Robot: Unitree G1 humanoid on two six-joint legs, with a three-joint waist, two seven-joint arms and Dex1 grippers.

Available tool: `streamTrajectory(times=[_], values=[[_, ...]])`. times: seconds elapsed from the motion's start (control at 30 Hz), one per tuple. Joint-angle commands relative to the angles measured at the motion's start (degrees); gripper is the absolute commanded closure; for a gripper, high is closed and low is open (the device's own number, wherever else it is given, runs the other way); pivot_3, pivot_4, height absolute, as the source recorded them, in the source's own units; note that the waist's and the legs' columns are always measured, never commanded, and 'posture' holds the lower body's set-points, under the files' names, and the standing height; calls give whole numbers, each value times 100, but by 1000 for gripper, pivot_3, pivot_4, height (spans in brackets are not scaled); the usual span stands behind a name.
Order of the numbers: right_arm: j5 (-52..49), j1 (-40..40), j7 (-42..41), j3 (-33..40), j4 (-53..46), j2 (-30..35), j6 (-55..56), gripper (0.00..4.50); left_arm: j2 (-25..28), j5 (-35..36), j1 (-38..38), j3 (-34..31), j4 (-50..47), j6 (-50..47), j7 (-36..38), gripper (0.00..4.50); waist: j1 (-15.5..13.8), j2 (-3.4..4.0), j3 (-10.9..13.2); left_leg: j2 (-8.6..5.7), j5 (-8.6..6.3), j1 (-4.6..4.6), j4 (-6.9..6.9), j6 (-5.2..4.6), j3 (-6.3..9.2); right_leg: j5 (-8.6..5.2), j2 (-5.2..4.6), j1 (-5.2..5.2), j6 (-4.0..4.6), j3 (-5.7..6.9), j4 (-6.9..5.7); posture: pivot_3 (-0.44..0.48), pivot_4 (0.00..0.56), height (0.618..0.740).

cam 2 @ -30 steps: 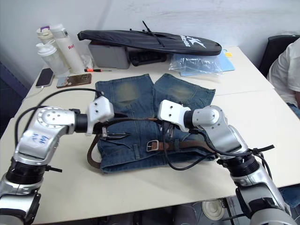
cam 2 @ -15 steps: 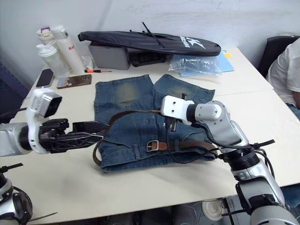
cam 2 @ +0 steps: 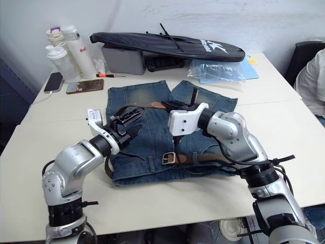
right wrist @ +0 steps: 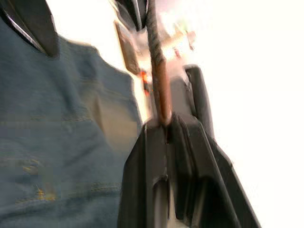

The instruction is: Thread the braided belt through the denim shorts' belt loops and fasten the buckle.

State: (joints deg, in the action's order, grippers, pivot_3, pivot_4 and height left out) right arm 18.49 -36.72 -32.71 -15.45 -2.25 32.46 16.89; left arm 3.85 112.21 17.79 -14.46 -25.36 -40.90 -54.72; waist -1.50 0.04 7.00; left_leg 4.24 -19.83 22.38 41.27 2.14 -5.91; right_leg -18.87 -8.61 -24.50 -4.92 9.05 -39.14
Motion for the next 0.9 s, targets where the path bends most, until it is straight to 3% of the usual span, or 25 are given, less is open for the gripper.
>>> streamTrajectory(times=[0.03, 0.13, 0.27, 0.5, 0.9], values=[[470, 196, 505, 39, -283, -118, 244, 4500, -582, 79, 255, -77, -529, 563, -647, 121, -4, -3, 2, -2, 0, 0, 4, 0, 1, 0, 2, 1, 0, 0, -1, 0, 150, 642], [678, 406, 765, 6, -260, -235, 263, 4500, -1106, 79, 353, -36, -767, 921, -1125, 121, -7, -7, 5, -3, 0, 5, 21, 1, 2, 1, 8, 4, 2, 8, -6, 0, 150, 642], [783, 520, 922, 8, -152, -387, 92, 4500, -1280, 79, 319, 49, -939, 967, -1241, 121, -7, -10, 7, -16, -2, 11, 26, 4, 12, 0, 9, 6, 3, 13, -4, 0, 150, 642], [611, 395, 998, 300, 7, -640, -630, 4500, -1003, 79, -80, 455, -1112, 714, -904, 121, -7, -6, 6, -34, -4, 20, 28, 4, 49, 0, 8, 4, 4, 17, -2, 0, 150, 642], [614, 777, 784, 128, -492, -501, -299, 4500, -938, 79, 422, -283, -373, 504, -699, 121, -25, -5, 7, -41, -9, 40, 29, -7, 64, 0, 5, 0, 4, 31, 11, 0, 150, 642]])
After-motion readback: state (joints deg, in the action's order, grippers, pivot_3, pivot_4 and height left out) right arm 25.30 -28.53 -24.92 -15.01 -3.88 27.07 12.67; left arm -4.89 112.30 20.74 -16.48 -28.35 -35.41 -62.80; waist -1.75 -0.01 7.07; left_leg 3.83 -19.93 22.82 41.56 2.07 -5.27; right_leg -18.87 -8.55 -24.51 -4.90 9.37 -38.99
